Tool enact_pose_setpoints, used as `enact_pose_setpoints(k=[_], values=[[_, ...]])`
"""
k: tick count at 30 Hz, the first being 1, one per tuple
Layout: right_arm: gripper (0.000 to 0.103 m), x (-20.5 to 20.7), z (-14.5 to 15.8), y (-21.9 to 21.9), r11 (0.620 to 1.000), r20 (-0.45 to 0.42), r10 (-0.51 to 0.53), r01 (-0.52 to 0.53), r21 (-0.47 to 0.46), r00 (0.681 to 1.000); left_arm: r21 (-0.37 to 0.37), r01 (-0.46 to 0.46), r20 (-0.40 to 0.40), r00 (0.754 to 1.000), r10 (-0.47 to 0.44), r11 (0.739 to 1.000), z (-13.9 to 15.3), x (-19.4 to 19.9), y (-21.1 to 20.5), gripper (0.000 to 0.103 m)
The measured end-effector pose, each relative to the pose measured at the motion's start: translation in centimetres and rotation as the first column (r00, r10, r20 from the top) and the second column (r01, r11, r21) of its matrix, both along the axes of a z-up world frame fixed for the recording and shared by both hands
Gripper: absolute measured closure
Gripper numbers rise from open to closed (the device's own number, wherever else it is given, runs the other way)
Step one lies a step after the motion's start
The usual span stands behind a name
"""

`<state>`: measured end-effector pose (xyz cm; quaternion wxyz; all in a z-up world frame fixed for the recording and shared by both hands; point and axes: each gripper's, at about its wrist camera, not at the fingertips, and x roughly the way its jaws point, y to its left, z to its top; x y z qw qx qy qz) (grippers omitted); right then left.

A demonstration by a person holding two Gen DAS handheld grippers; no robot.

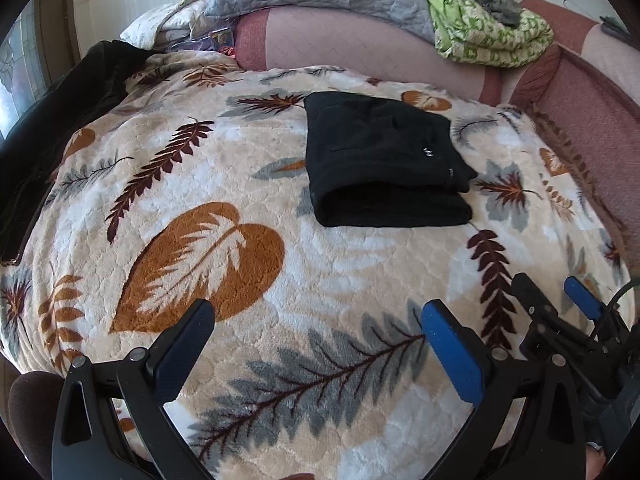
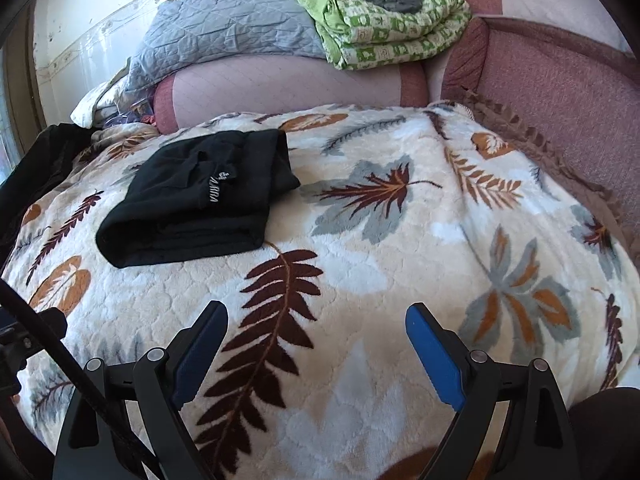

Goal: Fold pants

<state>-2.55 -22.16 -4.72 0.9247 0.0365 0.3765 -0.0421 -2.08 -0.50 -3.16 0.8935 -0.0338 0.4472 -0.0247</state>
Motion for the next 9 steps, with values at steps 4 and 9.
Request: enact_pose_setpoints(k=[4,9], values=[[0.009,-1.7,1.2,1.1,0.999,0.024,0.025,-0.024,-0.039,0.999,-0.016,0.02,0.006,1.0,-0.02,1.0,-0.3,-0.6,-0.1,0.0],[0.008,-2.1,1.2,1.5,0.998,0.032,0.04,-0.039,-0.045,0.999,0.014,0.036,-0.007,0.999,-0.036,0.999,-0.7,-1.1,-0.7,0.0]])
